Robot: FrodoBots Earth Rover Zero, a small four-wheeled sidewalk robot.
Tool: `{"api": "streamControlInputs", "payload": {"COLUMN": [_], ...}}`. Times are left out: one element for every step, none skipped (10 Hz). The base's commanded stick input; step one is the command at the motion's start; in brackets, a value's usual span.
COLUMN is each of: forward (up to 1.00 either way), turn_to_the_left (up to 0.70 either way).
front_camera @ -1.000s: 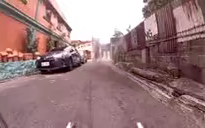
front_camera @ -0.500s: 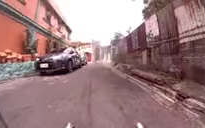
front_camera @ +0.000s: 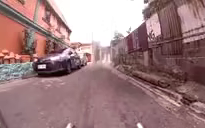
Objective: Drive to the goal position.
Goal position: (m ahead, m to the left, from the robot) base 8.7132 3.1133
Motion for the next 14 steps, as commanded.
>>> {"api": "streamControlInputs", "payload": {"forward": [0.36,0.36,0.36,0.36,0.36,0.36,0.36,0.36,0.35,0.35,0.36,0.36,0.36,0.34], "turn_to_the_left": [0.0,0.0,0.0,0.0,0.0,0.0,0.0,0.0,0.0,0.0,0.0,0.0,0.0,0.0]}}
